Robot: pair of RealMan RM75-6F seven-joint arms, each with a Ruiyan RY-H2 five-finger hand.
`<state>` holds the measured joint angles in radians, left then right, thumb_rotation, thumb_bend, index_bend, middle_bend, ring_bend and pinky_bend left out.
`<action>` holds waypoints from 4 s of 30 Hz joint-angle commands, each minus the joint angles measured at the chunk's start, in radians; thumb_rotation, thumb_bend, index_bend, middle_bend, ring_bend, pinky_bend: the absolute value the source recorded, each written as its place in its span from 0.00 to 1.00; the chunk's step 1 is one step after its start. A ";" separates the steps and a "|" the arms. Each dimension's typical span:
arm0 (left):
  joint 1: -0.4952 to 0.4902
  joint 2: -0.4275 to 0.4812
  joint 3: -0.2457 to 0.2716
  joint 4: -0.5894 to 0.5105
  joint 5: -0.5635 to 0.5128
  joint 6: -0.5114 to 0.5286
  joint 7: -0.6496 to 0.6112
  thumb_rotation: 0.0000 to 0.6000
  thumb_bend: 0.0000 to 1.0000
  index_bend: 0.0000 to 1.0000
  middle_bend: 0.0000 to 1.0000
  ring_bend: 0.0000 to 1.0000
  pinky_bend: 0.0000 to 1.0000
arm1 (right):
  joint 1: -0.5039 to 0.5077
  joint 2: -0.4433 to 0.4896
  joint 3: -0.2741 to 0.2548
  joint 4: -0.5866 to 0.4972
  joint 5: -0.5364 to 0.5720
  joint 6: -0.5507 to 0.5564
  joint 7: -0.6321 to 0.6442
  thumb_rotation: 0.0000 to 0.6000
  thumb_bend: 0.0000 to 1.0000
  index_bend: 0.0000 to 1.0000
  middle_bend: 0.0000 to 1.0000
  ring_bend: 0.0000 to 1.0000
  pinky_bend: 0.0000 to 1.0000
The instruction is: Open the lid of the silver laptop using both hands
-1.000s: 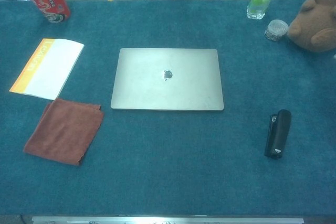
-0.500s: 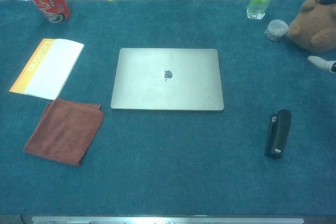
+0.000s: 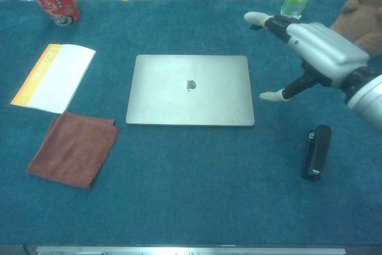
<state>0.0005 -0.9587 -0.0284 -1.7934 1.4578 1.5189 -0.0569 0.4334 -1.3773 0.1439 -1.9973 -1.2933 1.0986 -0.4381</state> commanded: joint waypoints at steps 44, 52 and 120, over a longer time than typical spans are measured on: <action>-0.006 -0.017 0.006 0.106 0.003 -0.034 -0.119 1.00 0.47 0.15 0.08 0.01 0.00 | 0.275 -0.566 -0.006 0.507 0.268 -0.021 -0.382 1.00 0.02 0.05 0.13 0.00 0.06; -0.008 -0.024 0.004 0.118 -0.001 -0.037 -0.127 1.00 0.47 0.15 0.08 0.01 0.00 | 0.282 -0.585 -0.009 0.533 0.278 -0.031 -0.372 1.00 0.02 0.05 0.13 0.00 0.06; -0.352 -0.038 0.114 0.324 0.268 -0.458 -0.310 0.63 0.47 0.21 0.14 0.07 0.04 | 0.444 -0.549 0.139 0.491 0.363 0.043 -0.551 1.00 0.36 0.05 0.13 0.00 0.06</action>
<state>-0.3314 -0.9955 0.0749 -1.4733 1.7051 1.0762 -0.3574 0.8764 -1.9270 0.2825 -1.5057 -0.9314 1.1405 -0.9885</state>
